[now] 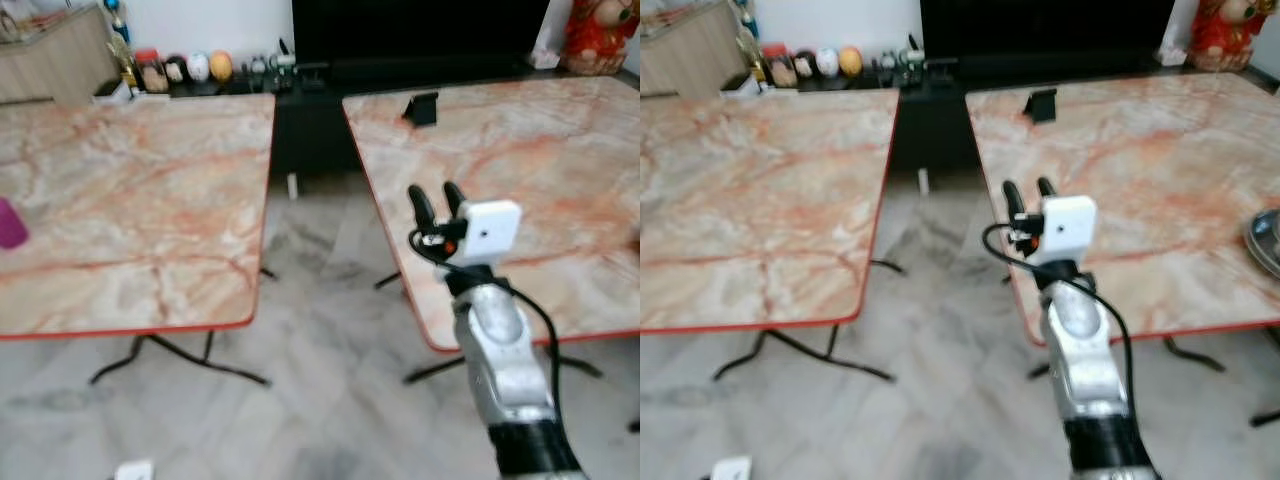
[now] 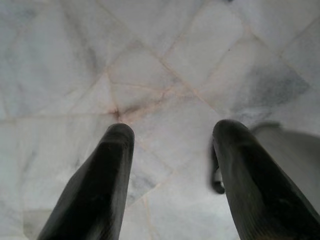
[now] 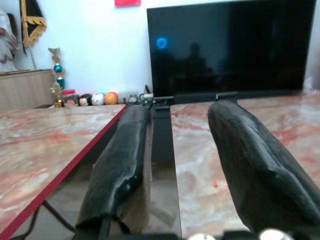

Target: Setting the table

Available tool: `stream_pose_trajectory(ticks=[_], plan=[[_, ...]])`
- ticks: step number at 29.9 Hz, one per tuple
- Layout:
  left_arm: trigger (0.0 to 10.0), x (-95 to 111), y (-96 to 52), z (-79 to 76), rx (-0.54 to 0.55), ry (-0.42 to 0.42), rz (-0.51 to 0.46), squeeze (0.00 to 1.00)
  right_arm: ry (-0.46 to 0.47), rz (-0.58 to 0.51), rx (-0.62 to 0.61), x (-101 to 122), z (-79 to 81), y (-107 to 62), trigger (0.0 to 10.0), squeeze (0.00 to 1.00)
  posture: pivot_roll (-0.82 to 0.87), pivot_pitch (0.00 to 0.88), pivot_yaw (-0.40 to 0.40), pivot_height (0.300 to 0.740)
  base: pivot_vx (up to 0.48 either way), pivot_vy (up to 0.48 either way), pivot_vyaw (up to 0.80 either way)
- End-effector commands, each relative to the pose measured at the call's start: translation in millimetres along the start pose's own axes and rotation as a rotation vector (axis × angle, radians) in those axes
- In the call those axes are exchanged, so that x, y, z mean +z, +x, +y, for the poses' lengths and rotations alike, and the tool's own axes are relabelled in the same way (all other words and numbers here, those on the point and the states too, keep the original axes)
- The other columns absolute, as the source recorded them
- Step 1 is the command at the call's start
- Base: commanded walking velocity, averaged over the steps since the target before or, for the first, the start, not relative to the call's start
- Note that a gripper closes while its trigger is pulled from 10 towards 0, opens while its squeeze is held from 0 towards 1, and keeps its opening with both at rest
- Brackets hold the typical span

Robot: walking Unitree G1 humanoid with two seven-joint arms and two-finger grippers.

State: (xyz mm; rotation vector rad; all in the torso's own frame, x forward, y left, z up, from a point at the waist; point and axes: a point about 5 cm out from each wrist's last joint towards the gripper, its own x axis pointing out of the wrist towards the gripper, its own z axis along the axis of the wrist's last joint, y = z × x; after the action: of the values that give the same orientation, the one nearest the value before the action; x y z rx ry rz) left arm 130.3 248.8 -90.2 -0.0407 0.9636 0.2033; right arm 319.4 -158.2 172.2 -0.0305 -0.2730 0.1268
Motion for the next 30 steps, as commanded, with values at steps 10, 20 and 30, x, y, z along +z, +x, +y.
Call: stream_pose_trajectory(ticks=[10, 20, 30], plan=[[10.0, -6, -2.4, 5.1, 0.006, 0.011, 0.014, 0.0, -0.001, 0.012, 0.006, -6, 2.7, 2.0, 10.0, 0.0, -0.09, 0.0, 0.036, 0.707, 0.0, 0.159, 0.0], [10.0, 4, 2.1, -6.8, -0.012, 0.02, -0.005, 0.0, -0.028, 0.151, -0.031, -45, -12.7, -15.3, 10.0, 0.0, -0.08, 0.0, 0.037, 0.707, 0.0, 0.0, 0.0], [10.0, 12, 5.4, -22.3, -0.036, 0.033, -0.042, 0.0, -0.064, 0.492, -0.089, -125, -29.0, -75.5, 10.0, 0.0, -0.08, 0.0, 0.042, 0.707, 0.0, 0.0, 0.0]])
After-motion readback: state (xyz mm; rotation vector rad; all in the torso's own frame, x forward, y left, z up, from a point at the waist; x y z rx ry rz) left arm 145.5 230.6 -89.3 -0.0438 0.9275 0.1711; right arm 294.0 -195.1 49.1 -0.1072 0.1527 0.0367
